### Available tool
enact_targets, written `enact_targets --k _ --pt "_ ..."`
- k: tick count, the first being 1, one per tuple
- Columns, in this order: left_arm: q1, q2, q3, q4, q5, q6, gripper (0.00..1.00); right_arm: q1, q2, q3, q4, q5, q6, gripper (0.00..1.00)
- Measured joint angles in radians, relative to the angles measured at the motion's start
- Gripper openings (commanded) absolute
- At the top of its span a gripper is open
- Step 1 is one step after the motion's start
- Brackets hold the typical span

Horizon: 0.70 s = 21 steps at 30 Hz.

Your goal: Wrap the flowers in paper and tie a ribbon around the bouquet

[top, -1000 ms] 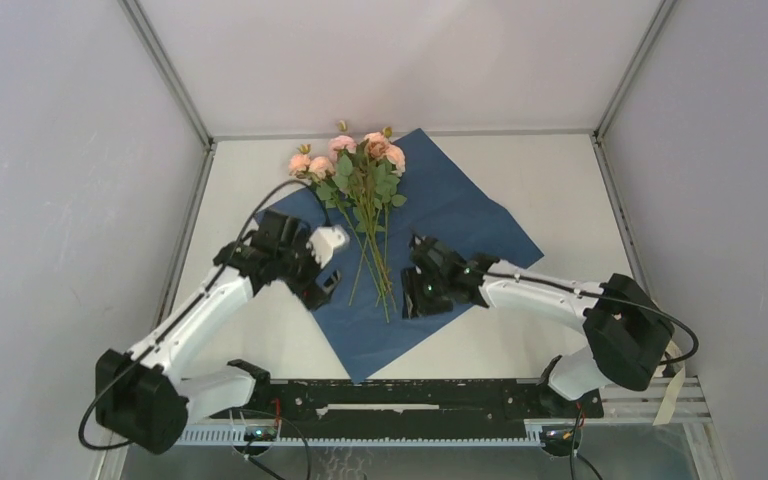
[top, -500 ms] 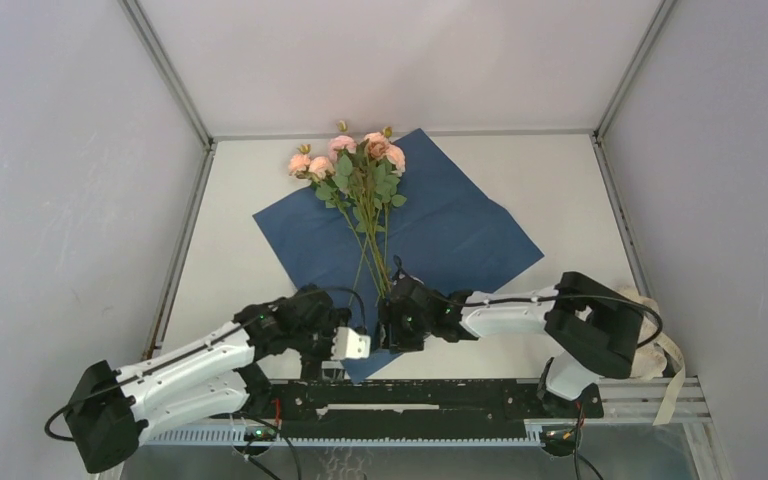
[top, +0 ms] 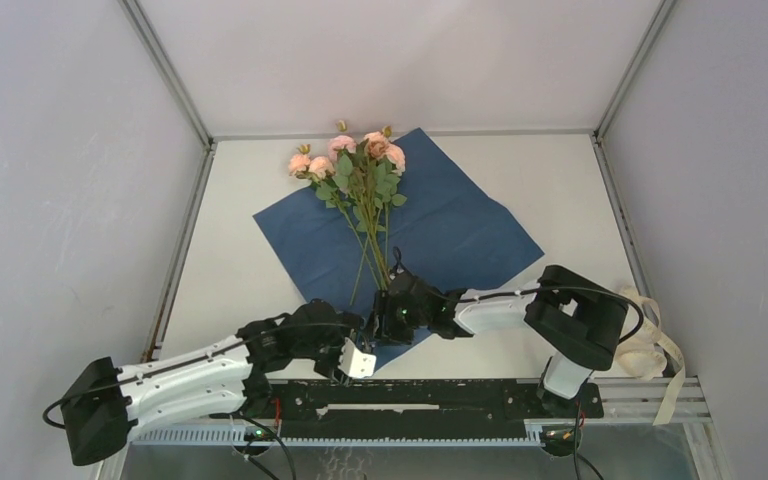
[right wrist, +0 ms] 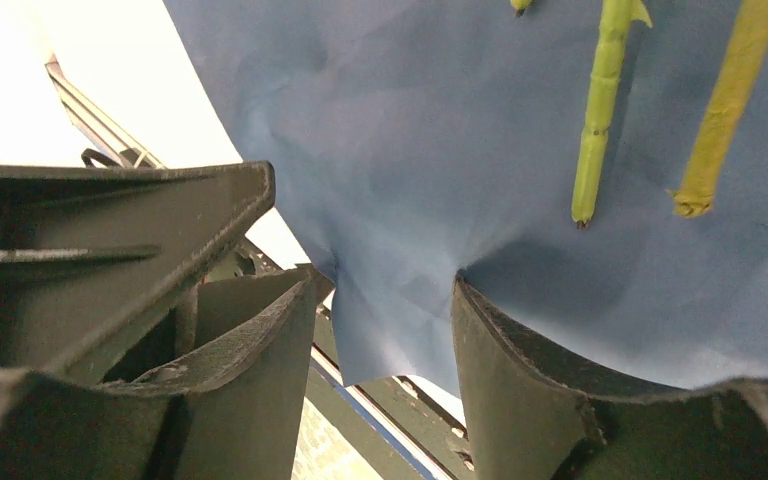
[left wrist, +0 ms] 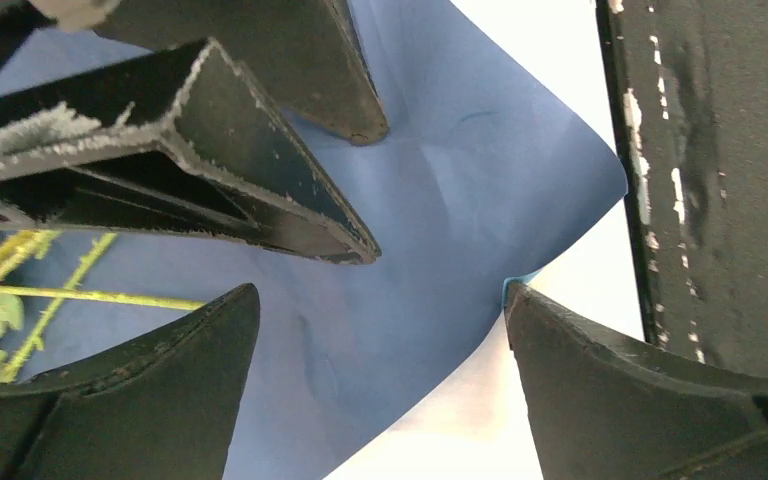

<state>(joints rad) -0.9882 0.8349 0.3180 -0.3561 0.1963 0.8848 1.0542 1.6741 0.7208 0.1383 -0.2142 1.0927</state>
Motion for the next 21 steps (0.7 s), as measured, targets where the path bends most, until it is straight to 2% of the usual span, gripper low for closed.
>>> enact_targets --k 4,9,14,15,16,18,21 --pt "-0.02 -0.005 -0.025 0.071 -0.046 0.032 0.74 -0.016 0.0 0.0 -0.002 0.003 -0.004 0.61" --pt "-0.021 0.004 -0.027 0.078 -0.097 0.031 0.39 -0.04 -0.012 0.0 -0.03 0.0 -0.022 0.59" --pt "-0.021 0.005 -0.024 0.06 -0.102 0.007 0.12 -0.074 -0.024 0.0 -0.061 -0.019 -0.059 0.58" --pt "-0.02 0.005 -0.024 0.054 -0.098 0.004 0.12 -0.08 -0.03 0.0 -0.072 -0.024 -0.068 0.57" --pt "-0.021 0.007 -0.024 0.046 -0.092 0.001 0.17 -0.082 -0.033 0.0 -0.077 -0.027 -0.076 0.56" --pt "-0.021 0.012 -0.023 0.029 -0.083 -0.003 0.31 -0.092 -0.038 0.0 -0.088 -0.04 -0.097 0.55" --pt "-0.021 0.015 -0.001 -0.04 -0.055 -0.014 0.44 -0.106 -0.047 0.0 -0.116 -0.061 -0.127 0.54"
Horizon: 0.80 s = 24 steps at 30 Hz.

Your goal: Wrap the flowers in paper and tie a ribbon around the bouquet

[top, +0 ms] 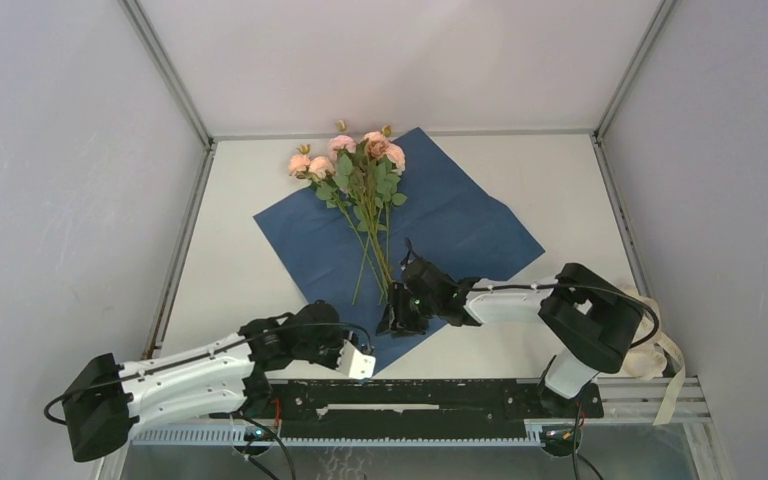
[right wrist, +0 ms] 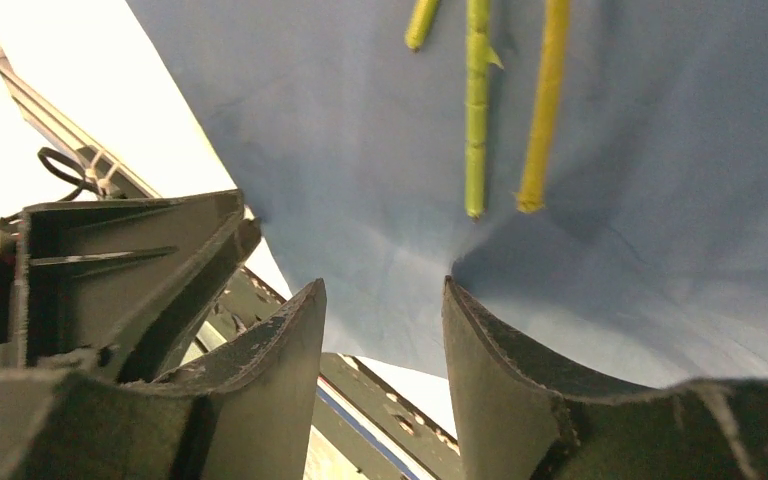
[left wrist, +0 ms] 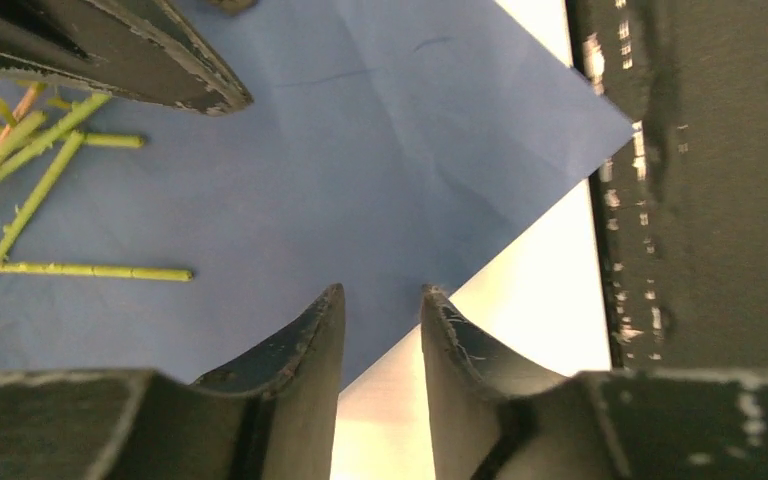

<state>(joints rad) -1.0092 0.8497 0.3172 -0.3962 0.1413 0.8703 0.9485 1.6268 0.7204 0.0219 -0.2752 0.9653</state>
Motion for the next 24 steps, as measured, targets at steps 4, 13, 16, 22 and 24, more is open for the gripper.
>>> enact_targets --k 4,13,16,22,24 --pt "-0.043 0.0 0.045 -0.066 0.023 0.007 0.68 -0.023 -0.035 0.0 -0.069 -0.001 -0.03 0.53" --pt "-0.114 0.072 0.041 0.013 -0.039 0.14 0.78 -0.03 -0.016 0.0 -0.07 -0.019 -0.039 0.52" --pt "-0.114 0.111 0.035 0.1 -0.067 0.155 0.77 -0.03 0.003 0.0 -0.043 -0.033 -0.035 0.52" --pt "-0.114 0.113 -0.01 0.23 -0.12 0.149 0.49 -0.048 0.023 0.0 -0.006 -0.058 -0.036 0.52" --pt "-0.114 0.094 -0.023 0.229 -0.125 0.131 0.35 -0.056 0.027 0.0 0.0 -0.072 -0.037 0.52"
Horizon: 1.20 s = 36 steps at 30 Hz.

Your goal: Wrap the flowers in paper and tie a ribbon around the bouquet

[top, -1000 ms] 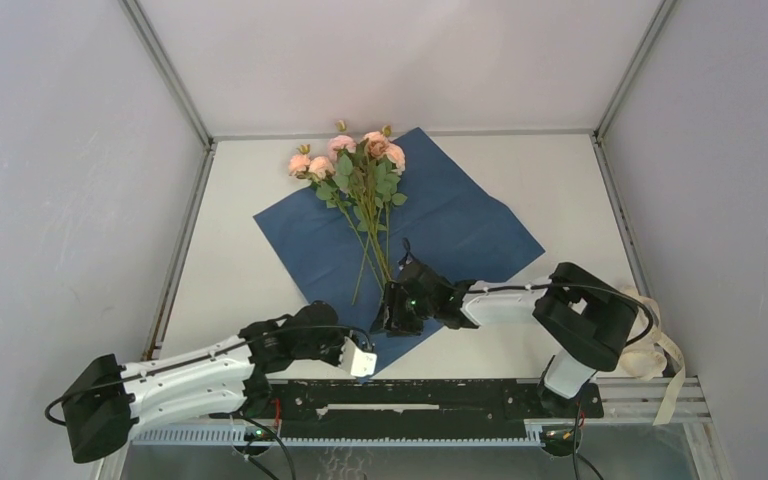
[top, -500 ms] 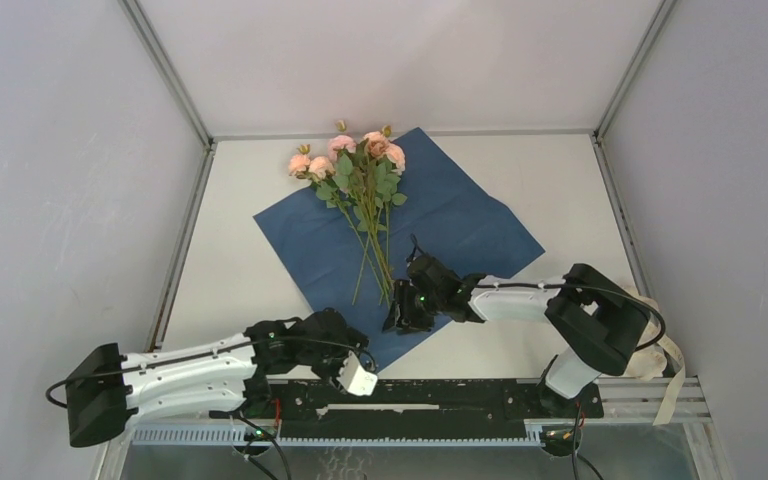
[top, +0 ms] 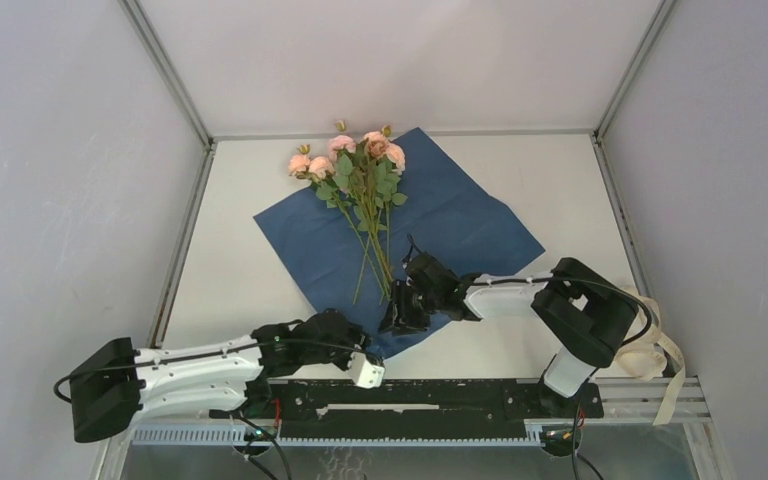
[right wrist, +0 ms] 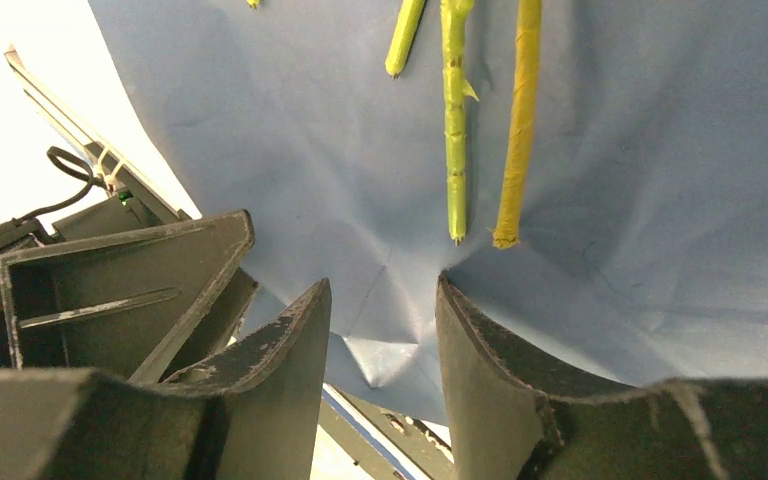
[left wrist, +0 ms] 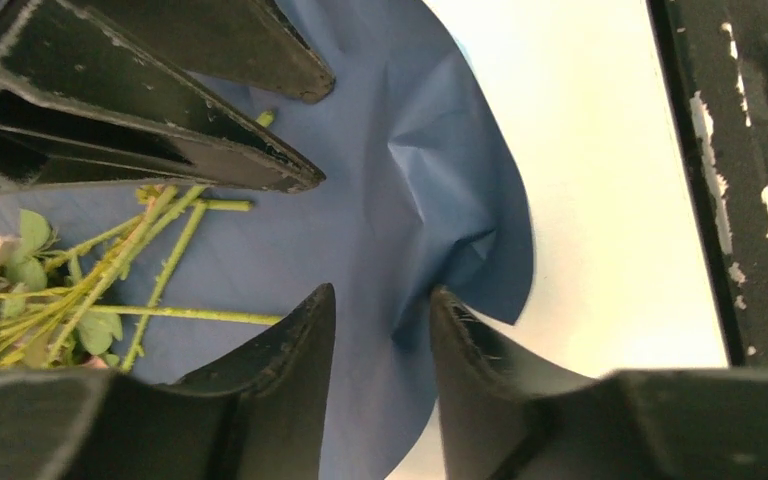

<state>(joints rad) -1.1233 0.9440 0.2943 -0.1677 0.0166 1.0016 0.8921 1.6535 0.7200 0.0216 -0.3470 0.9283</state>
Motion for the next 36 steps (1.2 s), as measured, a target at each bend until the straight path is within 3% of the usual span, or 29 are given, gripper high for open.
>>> enact_targets --k 5,13,23,29,33,36 --pt "0.0 -0.027 -0.002 -0.006 0.003 -0.036 0.01 -0.014 0.0 0.0 0.001 -0.01 -0.013 0.51" --pt "0.042 0.023 0.014 -0.047 0.024 -0.068 0.0 -0.042 -0.031 -0.003 -0.05 -0.052 -0.109 0.53" --pt "0.233 0.051 0.188 -0.203 0.255 -0.156 0.0 -0.059 -0.413 -0.019 -0.217 -0.074 -0.433 0.66" --pt "0.348 0.119 0.27 -0.27 0.375 -0.182 0.0 0.043 -0.578 -0.223 -0.041 -0.032 -0.62 0.7" --pt "0.372 0.15 0.299 -0.296 0.418 -0.191 0.0 0.167 -0.573 -0.304 0.099 0.037 -0.809 0.73" --pt "0.374 0.162 0.306 -0.317 0.438 -0.19 0.0 0.193 -0.521 -0.308 0.199 0.083 -0.924 0.73"
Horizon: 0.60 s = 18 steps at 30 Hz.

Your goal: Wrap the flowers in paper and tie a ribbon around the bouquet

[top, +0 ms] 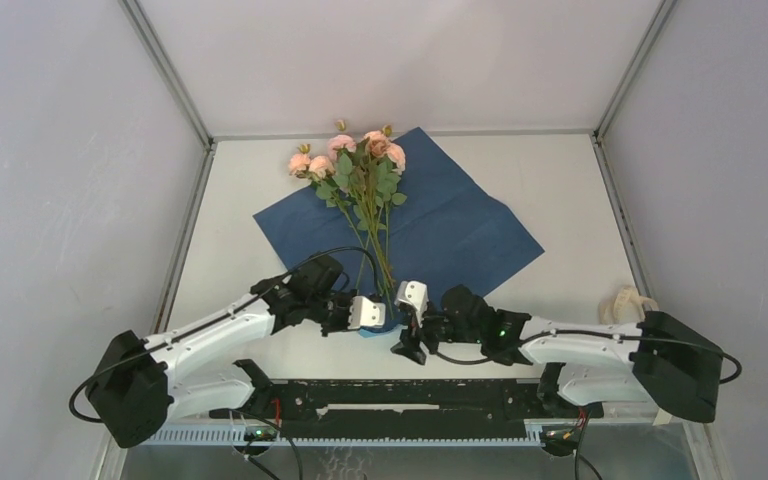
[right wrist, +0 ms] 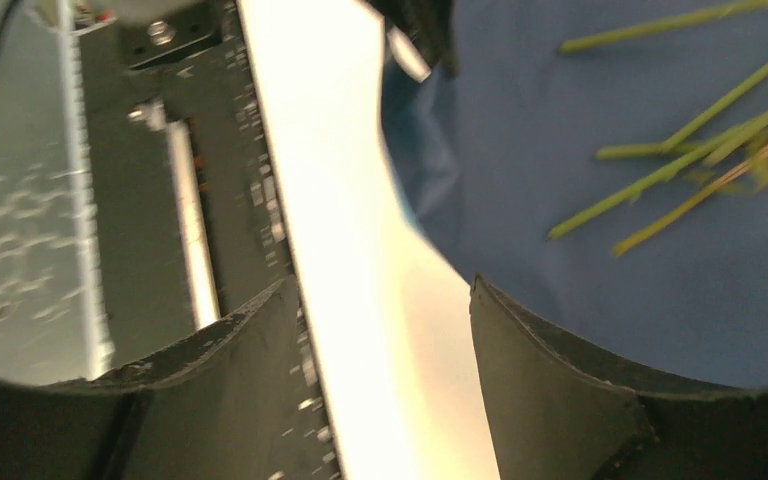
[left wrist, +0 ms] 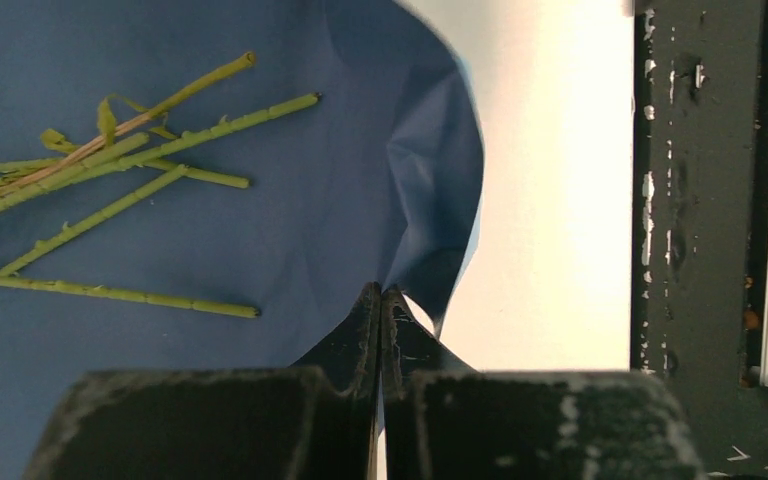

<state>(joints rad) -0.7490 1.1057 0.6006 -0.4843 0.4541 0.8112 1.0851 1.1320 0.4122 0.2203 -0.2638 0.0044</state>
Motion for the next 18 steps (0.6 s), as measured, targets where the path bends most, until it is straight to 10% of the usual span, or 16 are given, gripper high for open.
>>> enact_targets --k 18 --pt "0.017 0.037 0.032 -0.054 0.023 0.01 0.0 -0.023 0.18 0.0 0.155 0.031 -0.175 0.68"
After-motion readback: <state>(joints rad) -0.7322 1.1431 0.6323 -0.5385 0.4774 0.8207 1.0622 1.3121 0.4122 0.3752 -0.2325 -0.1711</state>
